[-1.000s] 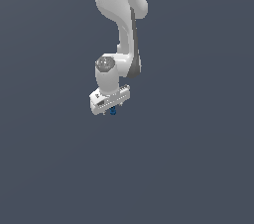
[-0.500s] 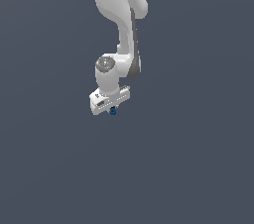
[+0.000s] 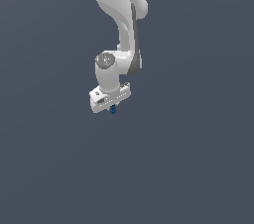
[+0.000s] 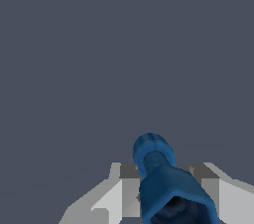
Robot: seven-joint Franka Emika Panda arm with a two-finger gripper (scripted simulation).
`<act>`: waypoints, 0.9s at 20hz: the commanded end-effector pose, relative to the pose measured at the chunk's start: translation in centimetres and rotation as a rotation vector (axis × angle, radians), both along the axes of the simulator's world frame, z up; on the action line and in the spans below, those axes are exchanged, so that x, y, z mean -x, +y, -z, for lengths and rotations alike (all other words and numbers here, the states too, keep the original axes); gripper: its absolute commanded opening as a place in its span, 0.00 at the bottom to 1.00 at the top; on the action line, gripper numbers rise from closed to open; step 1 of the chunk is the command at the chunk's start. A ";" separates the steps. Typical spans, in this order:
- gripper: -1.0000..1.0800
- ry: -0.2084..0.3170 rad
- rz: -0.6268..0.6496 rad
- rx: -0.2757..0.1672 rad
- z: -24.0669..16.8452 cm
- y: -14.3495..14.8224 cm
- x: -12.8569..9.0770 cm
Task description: Pick up the object and move it to a goal position.
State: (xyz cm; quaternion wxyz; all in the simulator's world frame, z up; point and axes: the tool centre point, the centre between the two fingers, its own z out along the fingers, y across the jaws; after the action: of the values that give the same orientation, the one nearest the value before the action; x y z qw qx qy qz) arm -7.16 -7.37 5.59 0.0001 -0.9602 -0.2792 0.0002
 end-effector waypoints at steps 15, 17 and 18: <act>0.00 -0.001 0.000 0.001 -11.9 1.8 2.2; 0.00 -0.001 0.000 0.001 -14.0 2.1 2.6; 0.00 -0.001 0.000 0.001 -15.1 2.3 2.8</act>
State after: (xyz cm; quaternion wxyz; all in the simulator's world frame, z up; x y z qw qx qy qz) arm -9.58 -5.35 19.07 -0.0003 -0.9602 -0.2793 0.0001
